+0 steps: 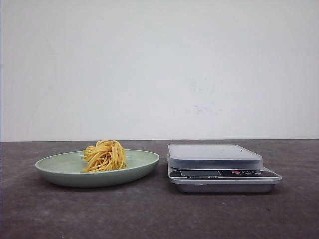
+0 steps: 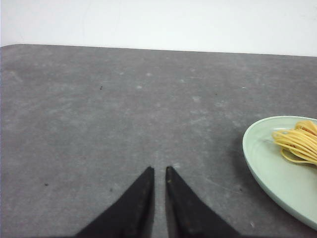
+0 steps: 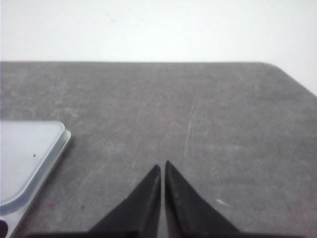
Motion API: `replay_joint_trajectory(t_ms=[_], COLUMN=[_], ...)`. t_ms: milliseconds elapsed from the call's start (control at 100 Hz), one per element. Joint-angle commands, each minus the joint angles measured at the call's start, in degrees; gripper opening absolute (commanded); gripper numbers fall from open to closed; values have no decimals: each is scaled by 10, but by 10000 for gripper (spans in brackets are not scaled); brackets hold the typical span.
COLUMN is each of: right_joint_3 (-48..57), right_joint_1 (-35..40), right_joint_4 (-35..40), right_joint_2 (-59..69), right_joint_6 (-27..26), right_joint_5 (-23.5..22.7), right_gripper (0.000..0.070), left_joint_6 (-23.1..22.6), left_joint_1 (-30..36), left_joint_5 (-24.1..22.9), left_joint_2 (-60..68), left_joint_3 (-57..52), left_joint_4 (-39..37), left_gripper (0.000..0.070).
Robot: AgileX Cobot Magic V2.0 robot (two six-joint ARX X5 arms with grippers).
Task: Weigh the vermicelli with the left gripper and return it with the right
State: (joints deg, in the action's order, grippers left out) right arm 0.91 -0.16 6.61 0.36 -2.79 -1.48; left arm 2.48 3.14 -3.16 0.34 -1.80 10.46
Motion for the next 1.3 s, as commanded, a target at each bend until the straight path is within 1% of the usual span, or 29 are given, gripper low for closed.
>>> replay_joint_trajectory(t_ms=[0, 150, 210, 250, 330, 380, 440, 510, 540, 580, 620, 740, 780, 840, 900, 960, 980, 1000, 1030, 1060, 1080, 1110, 1130, 1140, 1150, 1160, 1190, 1230, 1290], right_joint_3=[-2, -2, -2, -2, -2, -1, 0, 8, 18, 36, 59, 149, 183, 233, 279, 318, 330, 341, 356, 370, 379, 391, 398, 403, 405, 410, 419, 432, 451], right_joint_1=[-1, -1, 0, 0, 0, 0, 0, 0, 0, 0, 0, 0, 0, 0, 0, 0, 0, 0, 0, 0, 0, 0, 0, 0, 0, 0, 0, 0, 1], right_joint_4=[-6, -6, -6, -5, -7, -12, -30, -50, -50, -43, -30, 30, 52, 74, 92, 108, 111, 114, 117, 120, 120, 120, 119, 119, 119, 119, 118, 119, 119], right_joint_2=[-1, -1, -1, -1, -1, -1, -1, -1, -1, -1, 0, 20, 35, 64, 91, 117, 125, 132, 143, 153, 159, 168, 173, 177, 178, 183, 190, 201, 219], right_joint_6=[2, 1, -7, -19, -35, -50, -69, -90, -101, -111, -120, -126, -129, -132, -131, -127, -124, -120, -114, -109, -106, -102, -102, -102, -102, -102, -102, -104, -105], right_joint_5=[0, 0, -1, -2, -7, -8, -23, -50, -58, -64, -64, -61, -59, -59, -61, -67, -73, -82, -99, -113, -120, -129, -133, -137, -138, -142, -149, -157, -163], right_gripper=[8, 8, 7, 7, 7, 7, 7, 7, 7, 7, 7, 6, 6, 6, 6, 6, 6, 7, 12, 33, 68, 148, 210, 257, 273, 315, 365, 403, 409], left_joint_6=[-3, -4, -5, 5, 49, 66, 91, 140, 169, 209, 239, 285, 283, 259, 238, 227, 225, 225, 225, 226, 227, 228, 228, 228, 228, 227, 228, 229, 228], left_joint_1=[-1, -1, -1, -1, -1, -1, -1, -1, -1, -1, -1, -1, -1, -1, -1, -1, -1, -1, -1, -1, -1, -1, -1, -1, -1, -1, -1, 1, 8], left_joint_5=[0, -1, -5, -4, 5, 5, 17, 33, 35, 34, 31, 39, 52, 72, 96, 125, 137, 150, 174, 198, 213, 231, 238, 242, 245, 249, 258, 271, 279], left_joint_2=[-1, 0, -1, -1, -1, -1, 0, 0, 0, 0, 7, 63, 93, 143, 192, 234, 246, 257, 273, 286, 295, 307, 315, 319, 323, 328, 339, 353, 379], left_joint_3=[10, 10, 10, 10, 10, 10, 10, 7, 0, -16, -37, -134, -178, -248, -315, -371, -386, -400, -418, -432, -441, -454, -462, -466, -470, -474, -483, -494, -509], left_joint_4=[2, 3, -1, -5, -9, -20, -44, -94, -109, -116, -114, -89, -88, -81, -62, -35, -29, -23, -21, -23, -24, -24, -23, -23, -22, -21, -19, -17, -10], left_gripper=[0, 0, 0, 0, 0, 0, 0, 3, 6, 9, 10, 10, 10, 10, 10, 13, 30, 64, 155, 267, 333, 386, 394, 393, 393, 393, 390, 391, 391])
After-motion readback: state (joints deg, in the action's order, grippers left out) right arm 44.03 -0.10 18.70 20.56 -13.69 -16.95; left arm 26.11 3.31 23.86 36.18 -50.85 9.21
